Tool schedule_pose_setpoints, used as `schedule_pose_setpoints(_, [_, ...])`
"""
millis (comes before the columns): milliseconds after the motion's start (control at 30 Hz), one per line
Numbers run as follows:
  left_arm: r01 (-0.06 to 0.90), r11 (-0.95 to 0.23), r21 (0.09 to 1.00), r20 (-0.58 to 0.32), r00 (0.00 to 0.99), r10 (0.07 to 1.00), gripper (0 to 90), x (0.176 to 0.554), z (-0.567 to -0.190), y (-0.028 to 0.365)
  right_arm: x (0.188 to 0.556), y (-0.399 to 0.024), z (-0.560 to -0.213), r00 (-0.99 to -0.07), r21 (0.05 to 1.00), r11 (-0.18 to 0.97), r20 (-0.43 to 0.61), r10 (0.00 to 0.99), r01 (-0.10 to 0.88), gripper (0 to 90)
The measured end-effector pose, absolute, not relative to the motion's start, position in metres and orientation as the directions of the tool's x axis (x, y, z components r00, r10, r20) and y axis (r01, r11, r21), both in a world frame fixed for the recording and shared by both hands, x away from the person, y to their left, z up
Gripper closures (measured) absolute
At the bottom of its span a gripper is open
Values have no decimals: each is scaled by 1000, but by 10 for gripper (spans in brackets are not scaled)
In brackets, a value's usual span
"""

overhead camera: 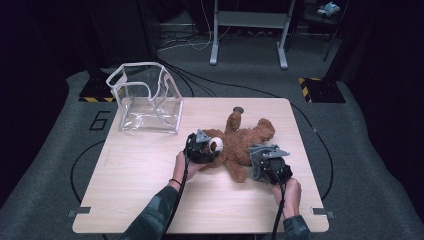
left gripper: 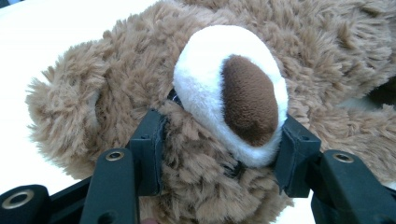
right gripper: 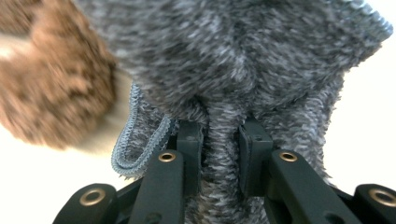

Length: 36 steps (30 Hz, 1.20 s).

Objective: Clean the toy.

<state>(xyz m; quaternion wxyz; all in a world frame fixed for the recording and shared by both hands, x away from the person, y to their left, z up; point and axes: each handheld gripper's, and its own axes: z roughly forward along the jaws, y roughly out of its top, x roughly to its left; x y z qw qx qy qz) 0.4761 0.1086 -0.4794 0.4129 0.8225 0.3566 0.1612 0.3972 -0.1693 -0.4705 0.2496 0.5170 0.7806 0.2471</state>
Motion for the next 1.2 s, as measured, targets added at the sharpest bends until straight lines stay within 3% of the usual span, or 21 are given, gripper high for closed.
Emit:
schedule_pose_setpoints(233, [472,-399,786,-48,690,722,453,479,-478,109,390,-182,-475,-319,632,312,-106,942,709,740])
schedule_pose_setpoints(533, [506,-391,769,-82,685,724,453,488,-474,110,397,-157,-440,-385,737,337,-112,916,586,733])
schedule_pose_setpoints(700, [520,-392,759,-95,684,724,453,492,-473,110,413,-134,-449,-390,705,356,-122,913,613,732])
schedule_pose_setpoints(1000, [538,-398,743,-113,687,717,452,498,-471,110,413,-148,-486,-369,618,358,-117,922,700,746])
schedule_pose_setpoints(1100, [546,-388,743,-126,683,719,452,499,-471,110,411,-151,-488,-371,583,360,-107,923,728,745])
schedule_pose_setpoints(1200, [558,-375,740,-146,679,720,452,502,-471,112,406,-152,-476,-385,618,361,-100,917,699,743])
